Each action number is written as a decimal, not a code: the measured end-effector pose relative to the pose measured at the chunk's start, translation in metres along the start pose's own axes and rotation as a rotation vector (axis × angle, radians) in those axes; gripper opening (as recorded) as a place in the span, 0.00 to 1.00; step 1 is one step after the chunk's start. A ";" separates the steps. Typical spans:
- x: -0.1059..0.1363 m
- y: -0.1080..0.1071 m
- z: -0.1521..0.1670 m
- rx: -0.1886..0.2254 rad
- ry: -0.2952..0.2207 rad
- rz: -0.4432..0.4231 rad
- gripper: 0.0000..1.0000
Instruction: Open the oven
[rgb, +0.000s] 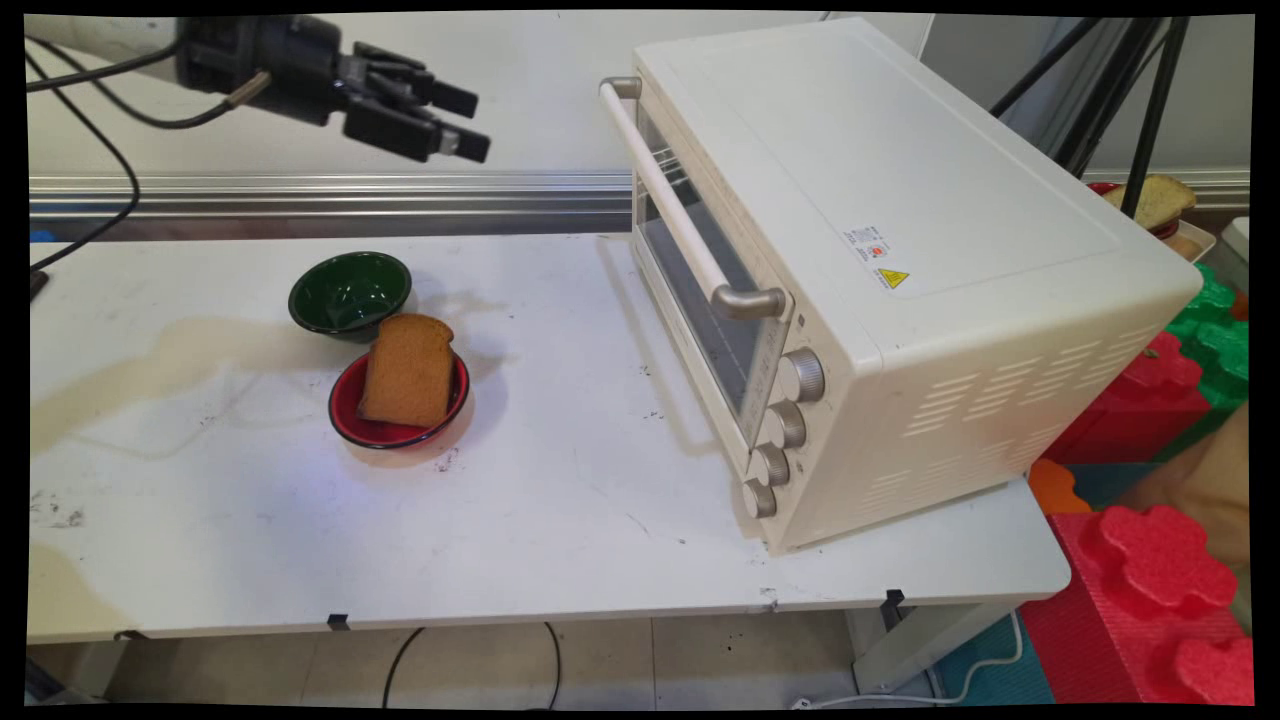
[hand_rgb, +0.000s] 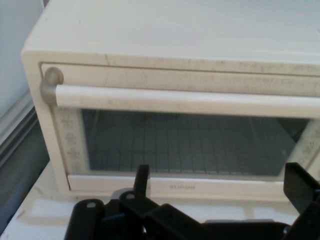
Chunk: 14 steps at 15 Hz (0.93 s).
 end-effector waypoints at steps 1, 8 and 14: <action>0.005 -0.001 0.008 -0.001 0.008 0.004 1.00; 0.024 -0.003 0.051 -0.014 0.040 0.020 1.00; 0.039 0.002 0.094 -0.026 0.055 0.027 1.00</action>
